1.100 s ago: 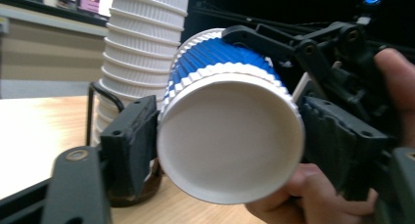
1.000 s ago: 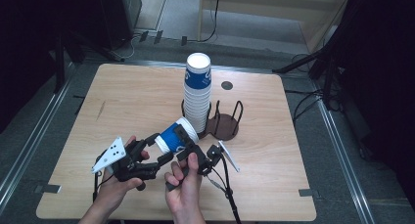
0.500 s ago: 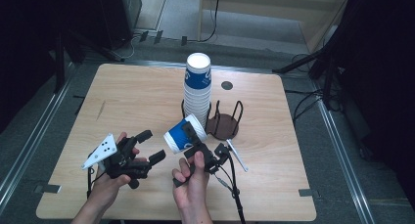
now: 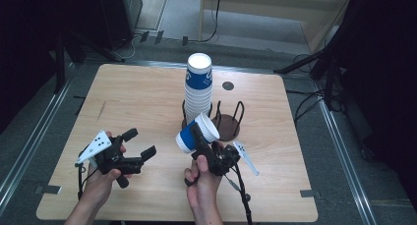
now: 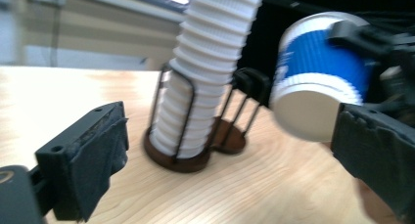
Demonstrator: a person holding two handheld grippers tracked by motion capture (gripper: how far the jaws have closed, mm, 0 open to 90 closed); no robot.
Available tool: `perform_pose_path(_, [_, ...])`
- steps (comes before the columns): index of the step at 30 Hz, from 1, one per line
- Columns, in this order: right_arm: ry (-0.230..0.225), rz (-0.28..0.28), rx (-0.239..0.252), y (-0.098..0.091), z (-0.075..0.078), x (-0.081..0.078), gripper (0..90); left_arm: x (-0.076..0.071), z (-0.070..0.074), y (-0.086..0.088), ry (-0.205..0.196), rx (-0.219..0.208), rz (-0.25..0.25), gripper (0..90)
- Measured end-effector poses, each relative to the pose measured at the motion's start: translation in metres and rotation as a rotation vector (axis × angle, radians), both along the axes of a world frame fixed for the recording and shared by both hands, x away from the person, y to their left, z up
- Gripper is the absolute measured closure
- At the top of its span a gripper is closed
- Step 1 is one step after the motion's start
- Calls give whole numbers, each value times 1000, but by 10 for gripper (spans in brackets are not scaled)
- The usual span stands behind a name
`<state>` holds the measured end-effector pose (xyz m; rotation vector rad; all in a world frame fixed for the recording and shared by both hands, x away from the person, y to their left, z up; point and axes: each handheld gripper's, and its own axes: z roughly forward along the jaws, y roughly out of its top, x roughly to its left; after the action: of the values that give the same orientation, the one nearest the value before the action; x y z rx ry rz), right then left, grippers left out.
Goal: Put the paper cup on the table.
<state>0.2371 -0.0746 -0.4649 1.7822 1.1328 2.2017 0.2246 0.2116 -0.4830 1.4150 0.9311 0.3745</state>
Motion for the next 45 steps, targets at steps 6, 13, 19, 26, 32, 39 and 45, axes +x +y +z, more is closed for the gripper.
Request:
perform_pose_path(6, [-29,-26,-77,-4,1,-2,215,3,-4,7,24,13,32,0])
perform_pose_path(13, [-60,-47,-199,-6,1,-4,214,7,-10,16,45,46,69,0])
perform_pose_path(19, [-84,-52,-302,-8,2,-8,214,10,-15,24,60,84,95,0])
perform_pose_path(26, [-124,-65,-423,-12,5,-12,214,13,-24,33,87,125,132,0])
perform_pose_path(32, [-150,-77,-480,-16,6,-13,214,15,-30,39,105,160,159,0])
perform_pose_path(39, [-171,-109,-572,-20,7,-13,212,17,-38,47,125,180,190,0])
perform_pose_path(45, [-199,-122,-621,-25,7,-12,211,19,-41,53,144,192,209,0])
